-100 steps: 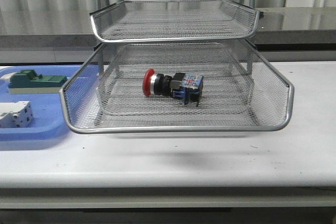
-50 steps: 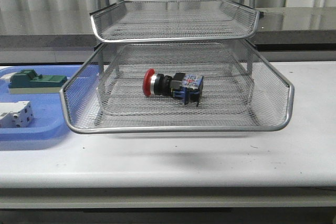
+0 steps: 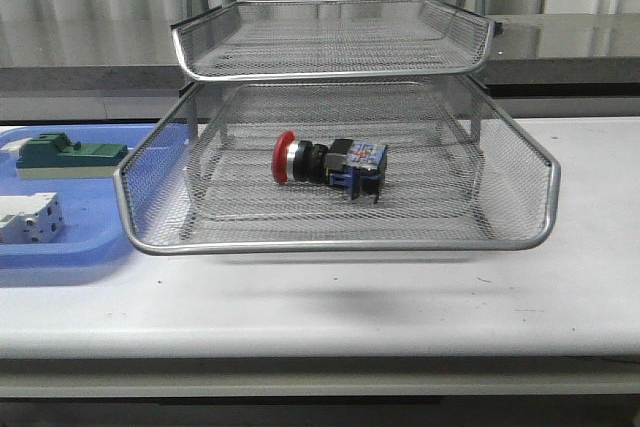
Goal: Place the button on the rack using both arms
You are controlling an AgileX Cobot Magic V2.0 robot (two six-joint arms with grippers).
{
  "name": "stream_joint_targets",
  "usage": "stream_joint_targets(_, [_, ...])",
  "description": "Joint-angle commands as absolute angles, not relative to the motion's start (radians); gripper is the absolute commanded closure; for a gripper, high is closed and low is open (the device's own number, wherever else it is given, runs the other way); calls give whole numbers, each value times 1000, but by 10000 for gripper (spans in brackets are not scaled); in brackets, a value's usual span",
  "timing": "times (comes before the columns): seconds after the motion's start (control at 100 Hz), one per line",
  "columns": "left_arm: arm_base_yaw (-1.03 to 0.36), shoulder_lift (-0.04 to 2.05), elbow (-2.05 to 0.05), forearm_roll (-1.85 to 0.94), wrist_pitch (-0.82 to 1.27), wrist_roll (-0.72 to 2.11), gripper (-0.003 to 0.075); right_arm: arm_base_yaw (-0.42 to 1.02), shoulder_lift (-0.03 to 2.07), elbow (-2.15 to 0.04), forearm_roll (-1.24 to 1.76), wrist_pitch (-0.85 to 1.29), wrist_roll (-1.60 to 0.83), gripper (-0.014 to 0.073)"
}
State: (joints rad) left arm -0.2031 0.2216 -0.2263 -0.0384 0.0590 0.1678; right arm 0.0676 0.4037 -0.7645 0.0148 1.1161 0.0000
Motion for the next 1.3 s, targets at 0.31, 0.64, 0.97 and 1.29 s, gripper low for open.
stream_joint_targets(0.31, [-200,236,-251,-50,-24,159,740,68,411,-797,22,1058,0,664])
stream_joint_targets(0.64, [-200,236,-251,-50,-24,159,740,68,438,-797,128,858,-48,664])
stream_joint_targets(0.97, [-200,236,-251,-50,-24,159,740,68,694,-797,554,809,-538,664])
stream_joint_targets(1.29, [-200,236,-251,-50,-24,159,740,100,977,-797,893,902,-1106,663])
